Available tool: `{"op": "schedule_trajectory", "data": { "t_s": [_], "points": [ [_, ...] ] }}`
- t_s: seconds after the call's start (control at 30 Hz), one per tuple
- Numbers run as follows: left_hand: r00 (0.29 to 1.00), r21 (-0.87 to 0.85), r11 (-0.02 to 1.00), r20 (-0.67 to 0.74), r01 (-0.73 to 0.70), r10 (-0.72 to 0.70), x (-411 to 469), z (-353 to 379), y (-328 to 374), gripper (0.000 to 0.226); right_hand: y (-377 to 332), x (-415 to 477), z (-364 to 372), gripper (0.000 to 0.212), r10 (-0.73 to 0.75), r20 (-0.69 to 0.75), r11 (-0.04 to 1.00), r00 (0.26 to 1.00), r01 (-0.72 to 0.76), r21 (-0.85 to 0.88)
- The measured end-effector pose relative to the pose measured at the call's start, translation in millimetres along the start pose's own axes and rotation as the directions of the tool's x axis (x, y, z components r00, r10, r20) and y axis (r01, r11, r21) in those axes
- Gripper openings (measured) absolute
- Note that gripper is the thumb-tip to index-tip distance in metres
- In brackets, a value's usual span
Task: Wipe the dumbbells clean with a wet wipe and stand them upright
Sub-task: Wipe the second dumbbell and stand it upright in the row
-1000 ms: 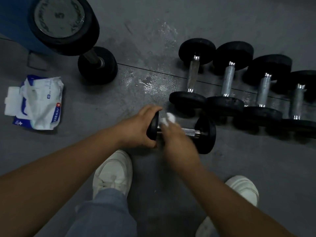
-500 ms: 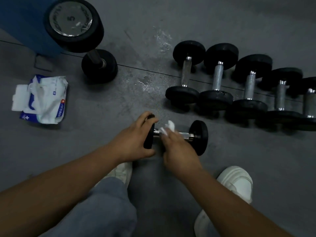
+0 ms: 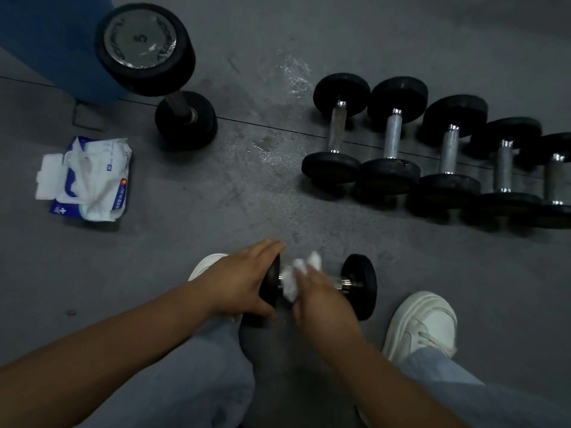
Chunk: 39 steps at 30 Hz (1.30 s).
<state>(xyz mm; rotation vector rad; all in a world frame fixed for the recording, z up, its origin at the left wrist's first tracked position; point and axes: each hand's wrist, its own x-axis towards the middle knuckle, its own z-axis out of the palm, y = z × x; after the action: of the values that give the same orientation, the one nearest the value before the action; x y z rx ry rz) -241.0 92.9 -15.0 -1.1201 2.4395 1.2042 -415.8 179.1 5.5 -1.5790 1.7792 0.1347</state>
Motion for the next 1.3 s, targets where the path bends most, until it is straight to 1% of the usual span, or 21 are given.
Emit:
{"op": "schedule_trajectory", "data": {
  "t_s": [0.07, 0.13, 0.2, 0.27, 0.33, 0.43, 0.47, 0.53, 0.6, 0.63, 0.67, 0.73, 0.77, 0.87, 0.93, 1.0, 1.13, 1.17, 1.23, 1.27, 1.3],
  "points": [
    [0.997, -0.162, 0.986, -0.056, 0.047, -0.057, 5.4, -9.6, -4.6, 0.119, 7.1, 8.5, -9.7, 0.074, 0.118, -0.034, 0.992, 0.992, -0.119, -0.043],
    [0.983, -0.288, 0.956, -0.151, 0.059, -0.106, 10.8, -21.2, -6.2, 0.102, 2.3, 15.5, -11.3, 0.076, 0.005, -0.040, 0.993, 0.999, -0.010, -0.121],
    [0.961, -0.274, 0.961, -0.258, 0.031, -0.105, 15.5, -29.0, -2.7, 0.082, 1.3, 24.4, -16.8, 0.073, -0.136, -0.029, 0.972, 0.990, 0.128, -0.199],
    [0.952, -0.195, 0.981, -0.301, -0.010, -0.050, 21.4, -32.6, 3.0, 0.074, 13.1, 43.0, -28.7, 0.067, -0.014, -0.057, 0.975, 0.998, 0.001, -0.222],
    [0.978, -0.088, 0.996, -0.206, 0.000, -0.018, 28.1, -32.3, 9.8, 0.092, 12.6, 54.2, -36.8, 0.067, 0.101, -0.090, 0.969, 0.991, -0.118, -0.215],
    [0.994, 0.097, 0.994, -0.096, 0.055, -0.046, 41.3, -35.3, 8.2, 0.117, -4.2, 54.1, -28.1, 0.073, -0.102, -0.036, 0.964, 0.994, 0.090, -0.252],
    [0.996, 0.130, 0.990, -0.077, 0.058, -0.048, 47.9, -39.9, 4.2, 0.120, -2.6, 55.4, -29.3, 0.073, -0.121, -0.039, 0.958, 0.992, 0.106, -0.267],
    [0.998, 0.086, 0.994, -0.022, 0.069, -0.067, 64.9, -53.1, -6.1, 0.125, 7.4, 66.0, -39.7, 0.069, 0.007, -0.088, 0.964, 0.996, -0.030, -0.264],
    [0.994, -0.090, 0.990, 0.015, 0.106, -0.105, 78.9, -70.0, -13.0, 0.125, 5.8, 76.1, -47.9, 0.066, 0.119, -0.115, 0.954, 0.986, -0.145, -0.261],
    [0.993, -0.170, 0.979, -0.026, 0.111, -0.117, 82.4, -76.3, -15.0, 0.119, -0.7, 79.9, -48.1, 0.067, 0.098, -0.103, 0.955, 0.990, -0.123, -0.268],
    [0.985, -0.207, 0.975, -0.126, 0.086, -0.114, 83.3, -78.7, -16.2, 0.107, -8.5, 82.8, -48.5, 0.067, 0.035, -0.090, 0.959, 0.995, -0.059, -0.278],
    [0.934, -0.159, 0.987, -0.352, 0.004, -0.061, 77.9, -75.0, -12.4, 0.085, -11.1, 87.1, -55.6, 0.066, -0.089, -0.113, 0.949, 0.990, 0.050, -0.310],
    [0.923, -0.122, 0.992, -0.383, -0.011, -0.037, 74.7, -71.1, -10.3, 0.085, -5.8, 91.0, -61.5, 0.066, -0.080, -0.126, 0.944, 0.989, 0.034, -0.329],
    [0.973, 0.069, 0.995, -0.224, 0.072, -0.055, 71.3, -57.9, -6.3, 0.125, -2.2, 99.5, -70.5, 0.064, 0.040, -0.191, 0.938, 0.981, -0.102, -0.331],
    [0.961, 0.221, 0.970, -0.274, 0.101, -0.037, 74.1, -53.7, -8.5, 0.133, -13.1, 98.3, -62.6, 0.064, -0.045, -0.122, 0.938, 0.991, 0.000, -0.348],
    [0.948, 0.272, 0.957, -0.317, 0.096, -0.005, 75.4, -57.5, -8.9, 0.130, -9.0, 97.9, -62.9, 0.066, -0.127, -0.117, 0.929, 0.985, 0.077, -0.363],
    [0.950, 0.220, 0.969, -0.310, 0.112, -0.039, 73.7, -53.5, -5.8, 0.127, 14.6, 104.8, -73.6, 0.066, 0.099, -0.211, 0.928, 0.972, -0.167, -0.332],
    [0.948, 0.190, 0.976, -0.317, 0.106, -0.041, 71.6, -50.4, -2.6, 0.124, 9.2, 101.7, -69.2, 0.068, 0.076, -0.183, 0.929, 0.980, -0.136, -0.343],
    [0.935, 0.111, 0.991, -0.352, 0.078, -0.034, 64.3, -48.4, 2.8, 0.112, 0.7, 91.3, -57.5, 0.070, -0.066, -0.129, 0.935, 0.989, 0.016, -0.354],
    [0.924, 0.089, 0.994, -0.382, 0.058, -0.020, 60.0, -49.5, 4.6, 0.103, 1.9, 87.7, -56.1, 0.069, -0.094, -0.121, 0.934, 0.988, 0.046, -0.353],
    [0.912, 0.084, 0.996, -0.409, 0.043, -0.005, 56.5, -51.4, 6.1, 0.097, 6.2, 85.5, -57.2, 0.066, -0.052, -0.123, 0.939, 0.991, 0.007, -0.345]
  ]
}}
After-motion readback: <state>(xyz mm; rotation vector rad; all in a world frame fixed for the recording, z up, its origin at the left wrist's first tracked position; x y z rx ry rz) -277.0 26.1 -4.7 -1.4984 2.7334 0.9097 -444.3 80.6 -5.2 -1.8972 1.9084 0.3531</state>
